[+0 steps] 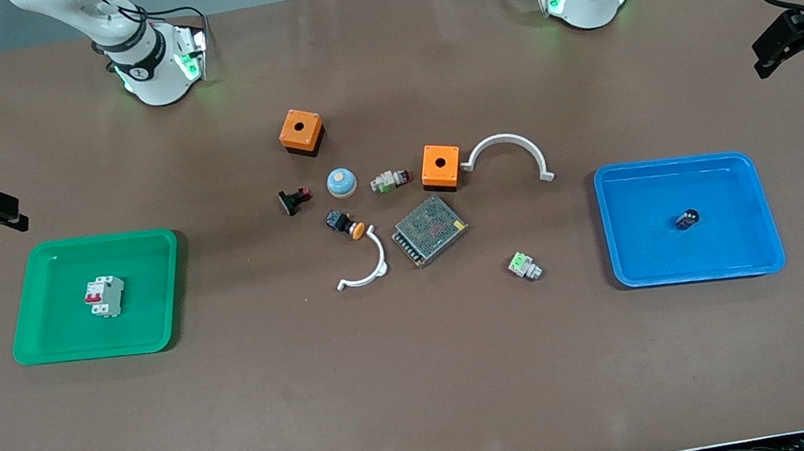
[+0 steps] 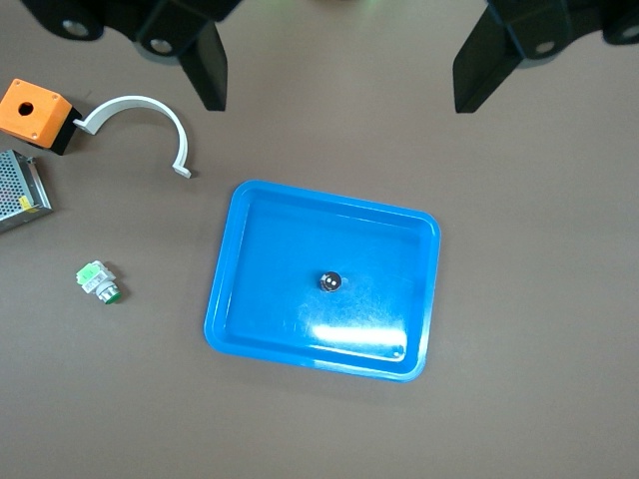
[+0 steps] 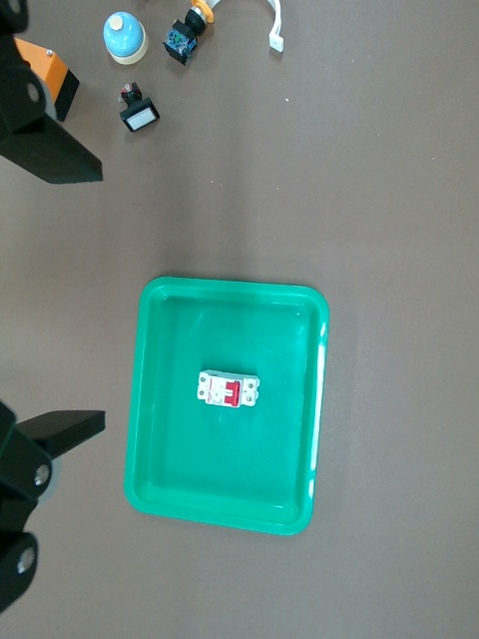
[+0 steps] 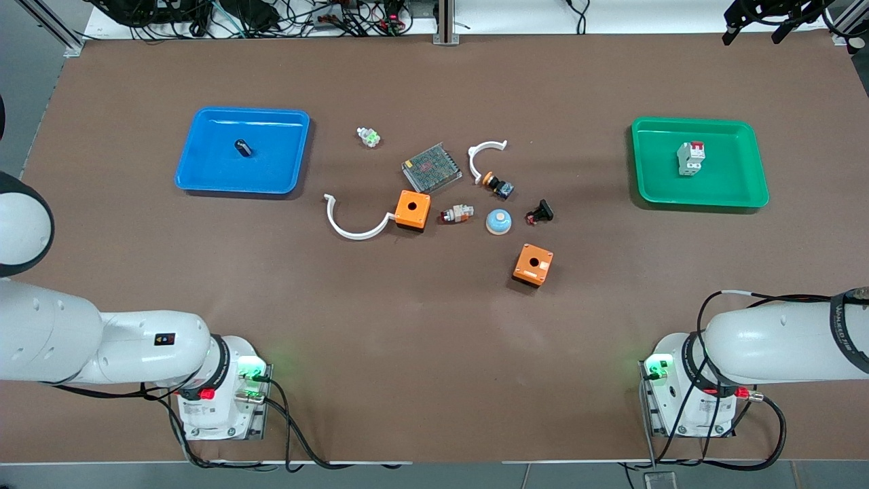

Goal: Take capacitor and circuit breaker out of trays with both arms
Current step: 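Reach the left gripper down into the blue tray toward the capacitor, then grasp the black capacitor with the left gripper while the right gripper reaches the breaker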

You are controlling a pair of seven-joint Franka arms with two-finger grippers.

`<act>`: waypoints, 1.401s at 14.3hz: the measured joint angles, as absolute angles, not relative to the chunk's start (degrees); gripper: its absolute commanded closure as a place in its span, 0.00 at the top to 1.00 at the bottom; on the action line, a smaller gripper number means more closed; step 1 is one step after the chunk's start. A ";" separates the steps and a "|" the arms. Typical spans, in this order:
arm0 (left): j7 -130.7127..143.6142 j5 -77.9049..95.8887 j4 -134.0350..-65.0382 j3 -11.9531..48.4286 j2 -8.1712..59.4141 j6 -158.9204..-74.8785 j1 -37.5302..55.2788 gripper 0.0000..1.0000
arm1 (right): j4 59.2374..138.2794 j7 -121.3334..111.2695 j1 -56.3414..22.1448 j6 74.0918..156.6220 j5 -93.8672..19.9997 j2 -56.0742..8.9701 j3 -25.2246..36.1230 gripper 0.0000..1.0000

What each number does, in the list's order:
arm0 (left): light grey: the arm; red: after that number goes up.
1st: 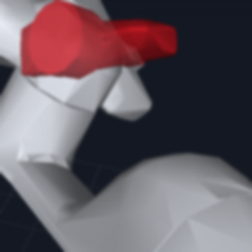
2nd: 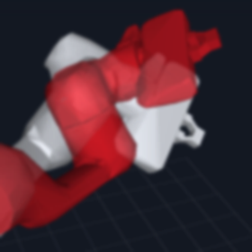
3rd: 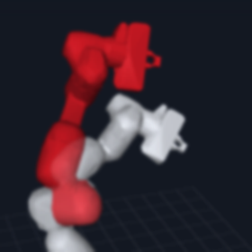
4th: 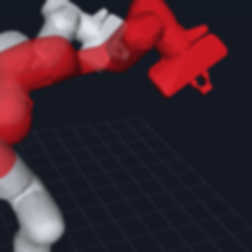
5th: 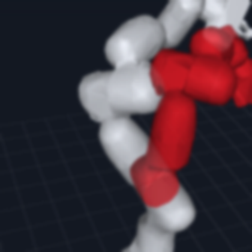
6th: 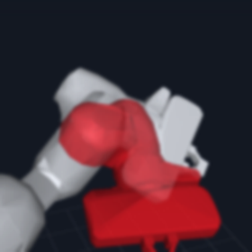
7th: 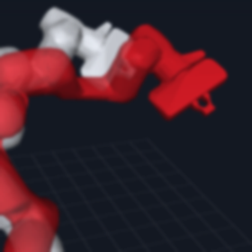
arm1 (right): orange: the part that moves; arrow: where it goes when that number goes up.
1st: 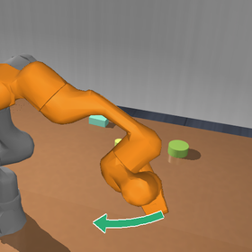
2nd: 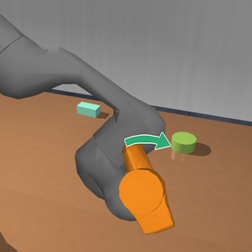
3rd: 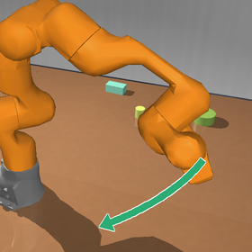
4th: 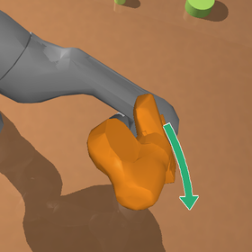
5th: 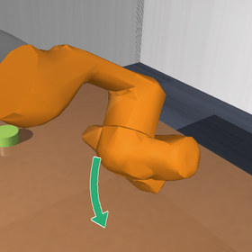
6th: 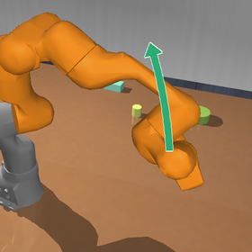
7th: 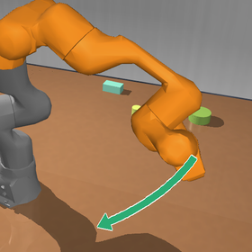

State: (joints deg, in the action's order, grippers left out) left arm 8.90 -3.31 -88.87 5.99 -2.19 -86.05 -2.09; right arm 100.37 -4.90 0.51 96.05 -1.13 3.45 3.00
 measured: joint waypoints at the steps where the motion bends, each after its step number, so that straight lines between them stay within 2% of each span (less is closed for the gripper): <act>1: 8.90 -3.31 -88.87 5.99 -2.18 -86.05 -2.11 1.00 | 100.37 -4.90 0.51 96.06 -1.13 3.47 3.00 1.00; 5: 7.76 -3.32 -88.10 5.99 -1.02 -86.52 -2.95 1.00 | 100.37 -4.91 0.51 96.06 -1.13 3.79 3.00 1.00; 8: 5.53 -3.37 -87.19 5.92 3.02 -90.14 -4.90 1.00 | 100.37 -4.91 0.53 96.07 -1.12 3.99 3.05 1.00; 11: 6.65 -3.37 -89.47 5.84 8.23 -94.81 -6.90 1.00 | 100.42 -4.91 0.64 96.06 -1.07 4.03 3.19 1.00; 14: 10.77 -3.38 -98.54 6.05 11.81 -107.59 -6.75 1.00 | 100.42 -4.91 0.75 96.04 -1.00 4.03 3.29 1.00; 18: 12.61 -3.38 -115.00 6.18 15.25 -131.18 -6.58 1.00 | 99.09 -4.91 0.89 96.01 -0.87 4.03 3.33 1.00; 20: 12.63 -3.38 -119.66 6.05 18.15 -139.93 -6.77 0.99 | 98.33 -4.90 1.48 95.67 -0.86 3.71 3.39 1.00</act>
State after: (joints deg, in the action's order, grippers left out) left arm 12.63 -3.38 -119.66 6.05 18.15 -139.93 -6.77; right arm 98.33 -4.90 1.48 95.67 -0.86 3.71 3.39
